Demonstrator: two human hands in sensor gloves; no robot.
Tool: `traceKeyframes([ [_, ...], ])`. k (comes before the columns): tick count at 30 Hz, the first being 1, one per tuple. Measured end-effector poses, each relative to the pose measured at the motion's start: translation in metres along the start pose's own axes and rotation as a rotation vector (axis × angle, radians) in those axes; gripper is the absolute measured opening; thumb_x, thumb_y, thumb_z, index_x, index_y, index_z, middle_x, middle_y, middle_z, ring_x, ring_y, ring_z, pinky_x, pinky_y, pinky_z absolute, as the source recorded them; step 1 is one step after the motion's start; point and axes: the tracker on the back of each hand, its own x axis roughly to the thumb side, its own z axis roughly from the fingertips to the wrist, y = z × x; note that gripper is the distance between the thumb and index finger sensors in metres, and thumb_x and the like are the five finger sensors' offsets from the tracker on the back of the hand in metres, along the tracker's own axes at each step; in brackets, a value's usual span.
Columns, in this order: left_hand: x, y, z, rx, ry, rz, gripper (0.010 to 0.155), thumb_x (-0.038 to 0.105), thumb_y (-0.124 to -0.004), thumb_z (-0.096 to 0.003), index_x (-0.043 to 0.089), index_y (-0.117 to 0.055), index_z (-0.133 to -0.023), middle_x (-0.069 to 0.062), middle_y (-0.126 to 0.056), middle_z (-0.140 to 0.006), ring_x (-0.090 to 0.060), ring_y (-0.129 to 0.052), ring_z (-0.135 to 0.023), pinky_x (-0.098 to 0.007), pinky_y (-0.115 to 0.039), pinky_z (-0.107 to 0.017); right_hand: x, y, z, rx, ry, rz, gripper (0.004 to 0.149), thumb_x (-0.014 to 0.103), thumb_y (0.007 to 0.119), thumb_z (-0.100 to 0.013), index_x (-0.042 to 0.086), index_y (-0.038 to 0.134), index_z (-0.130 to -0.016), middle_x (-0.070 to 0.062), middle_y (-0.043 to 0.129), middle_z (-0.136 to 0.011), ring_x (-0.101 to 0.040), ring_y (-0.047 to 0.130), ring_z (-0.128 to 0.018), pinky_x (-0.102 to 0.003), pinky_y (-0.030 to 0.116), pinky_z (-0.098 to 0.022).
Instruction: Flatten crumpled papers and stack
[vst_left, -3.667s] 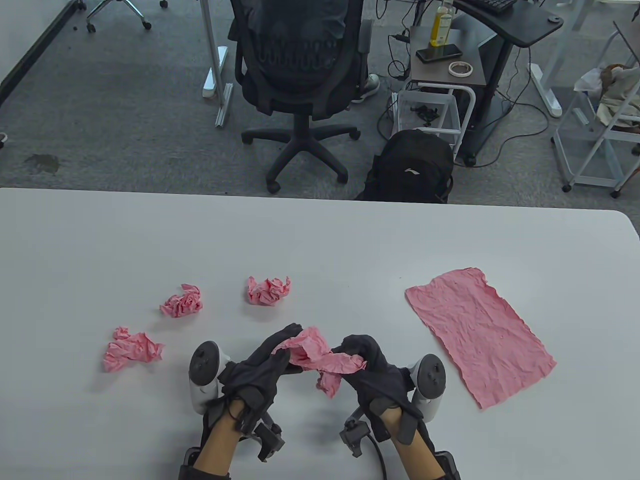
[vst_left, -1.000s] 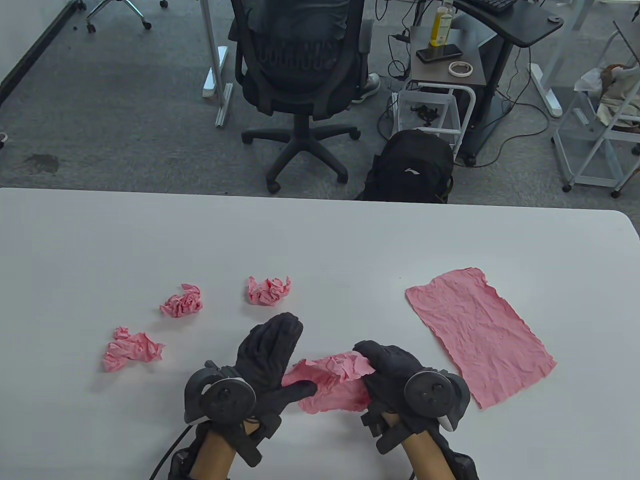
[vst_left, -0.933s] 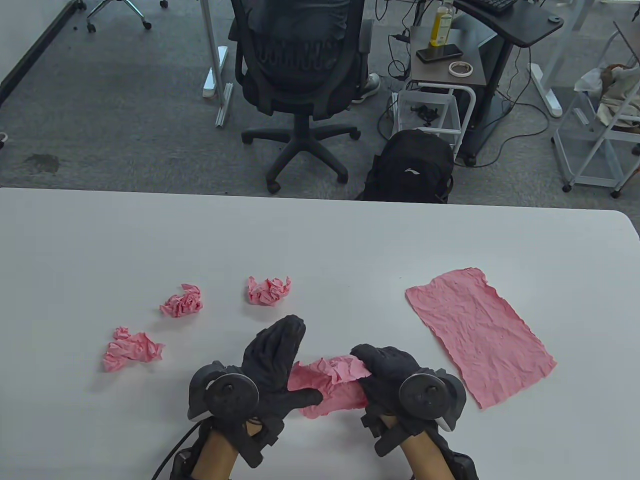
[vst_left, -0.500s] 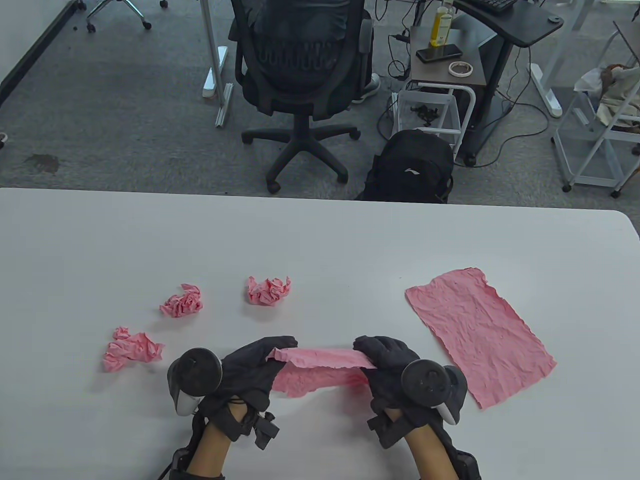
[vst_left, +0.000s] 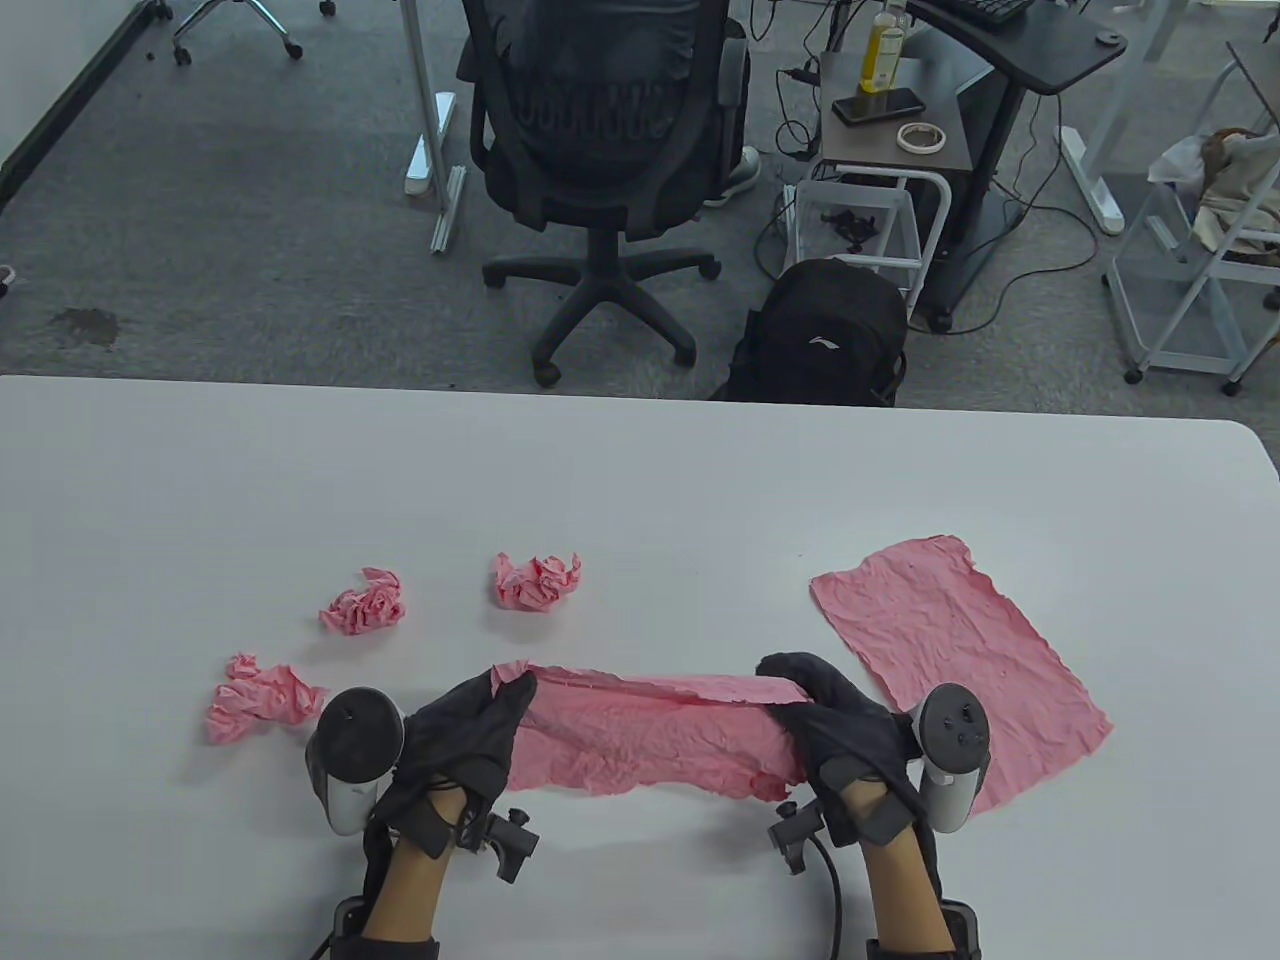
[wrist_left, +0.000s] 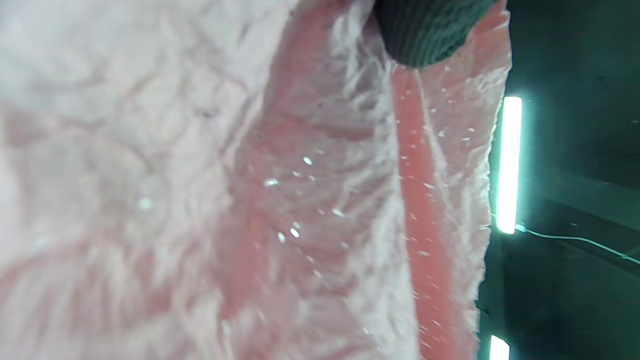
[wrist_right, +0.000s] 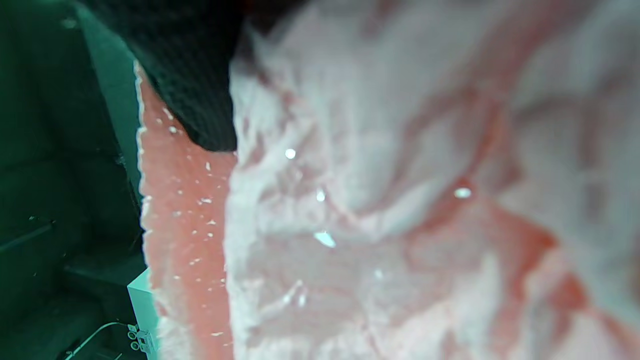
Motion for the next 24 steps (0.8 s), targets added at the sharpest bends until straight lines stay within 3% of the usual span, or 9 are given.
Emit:
traceKeyframes([
  [4,-0.007,0.005,0.001,0.029,0.065,-0.138,0.048,0.052,-0.071,-0.0541,0.016,-0.097,-0.072,-0.008,-0.104,-0.059,-0.03,-0.107,-0.047,-0.051,-0.082,-0.049,-0.006,-0.002,-0.002,0.063,0.059,-0.055,0.041,0.035,0.087,-0.049,0.014,0.084,-0.084,-0.007,0.1,-0.057,-0.034,0.099,-0.053,-0.063,0.073,-0.047],
  [6,-0.012,0.01,0.002,0.054,0.106,-0.152,0.048,0.053,-0.072,-0.0535,0.016,-0.097,-0.071,-0.008,-0.104,-0.057,-0.03,-0.107,-0.045,-0.051,-0.082,-0.048,-0.011,-0.008,-0.001,0.0,0.077,-0.059,0.039,0.034,0.085,-0.05,0.014,0.085,-0.083,-0.007,0.1,-0.058,-0.035,0.099,-0.055,-0.064,0.073,-0.048],
  [8,-0.017,0.007,0.0,-0.013,0.154,-0.127,0.048,0.053,-0.074,-0.0534,0.016,-0.098,-0.07,-0.008,-0.105,-0.056,-0.03,-0.107,-0.044,-0.051,-0.082,-0.047,-0.017,-0.006,-0.002,-0.015,0.112,-0.069,0.038,0.034,0.084,-0.05,0.014,0.085,-0.083,-0.006,0.1,-0.055,-0.034,0.099,-0.053,-0.063,0.073,-0.047],
  [11,-0.023,0.004,0.0,-0.067,0.244,-0.131,0.048,0.053,-0.075,-0.0526,0.015,-0.099,-0.07,-0.009,-0.105,-0.053,-0.029,-0.108,-0.04,-0.051,-0.083,-0.046,-0.021,-0.004,0.0,-0.073,0.169,-0.042,0.038,0.033,0.083,-0.05,0.013,0.084,-0.083,-0.001,0.1,-0.042,-0.026,0.108,-0.034,-0.051,0.087,-0.033],
  [15,-0.025,0.009,0.001,-0.017,0.309,-0.31,0.055,0.044,-0.082,-0.0509,0.008,-0.083,-0.093,-0.002,-0.108,-0.045,-0.028,-0.11,-0.034,-0.051,-0.085,-0.044,-0.02,-0.003,0.003,-0.091,0.275,0.105,0.039,0.03,0.083,-0.05,0.011,0.083,-0.084,-0.003,0.101,-0.038,-0.019,0.112,-0.014,-0.041,0.095,-0.013],
  [18,-0.015,0.007,0.003,-0.048,0.304,-0.588,0.076,0.044,-0.084,-0.05,0.011,-0.051,-0.11,-0.009,-0.098,-0.076,-0.036,-0.103,-0.061,-0.056,-0.076,-0.056,-0.023,-0.003,0.001,-0.096,0.314,0.295,0.042,0.029,0.083,-0.05,0.007,0.08,-0.087,-0.007,0.101,-0.04,-0.024,0.111,-0.014,-0.045,0.093,-0.014],
  [20,-0.002,-0.002,0.001,-0.085,0.157,-0.687,0.085,0.044,-0.085,-0.0499,0.023,-0.034,-0.115,-0.014,-0.069,-0.105,-0.044,-0.083,-0.088,-0.062,-0.064,-0.067,-0.021,-0.002,-0.001,-0.124,0.277,0.478,0.048,0.033,0.084,-0.05,0.007,0.077,-0.089,-0.012,0.099,-0.047,-0.033,0.109,-0.024,-0.053,0.088,-0.023],
  [22,0.009,-0.02,-0.005,-0.22,-0.051,-0.699,0.078,0.04,-0.088,-0.049,0.026,-0.048,-0.115,-0.012,-0.057,-0.113,-0.045,-0.068,-0.101,-0.065,-0.056,-0.071,-0.012,-0.002,-0.002,-0.151,0.184,0.675,0.056,0.039,0.086,-0.049,0.008,0.072,-0.094,-0.017,0.097,-0.062,-0.043,0.105,-0.042,-0.059,0.082,-0.036],
  [24,0.015,-0.04,-0.003,-0.331,-0.033,-0.785,0.066,0.04,-0.087,-0.0489,0.025,-0.065,-0.11,-0.012,-0.065,-0.111,-0.044,-0.073,-0.1,-0.065,-0.057,-0.071,0.003,0.0,0.002,-0.199,0.021,0.831,0.06,0.043,0.086,-0.048,0.01,0.07,-0.095,-0.019,0.093,-0.075,-0.048,0.097,-0.06,-0.066,0.069,-0.05],
])
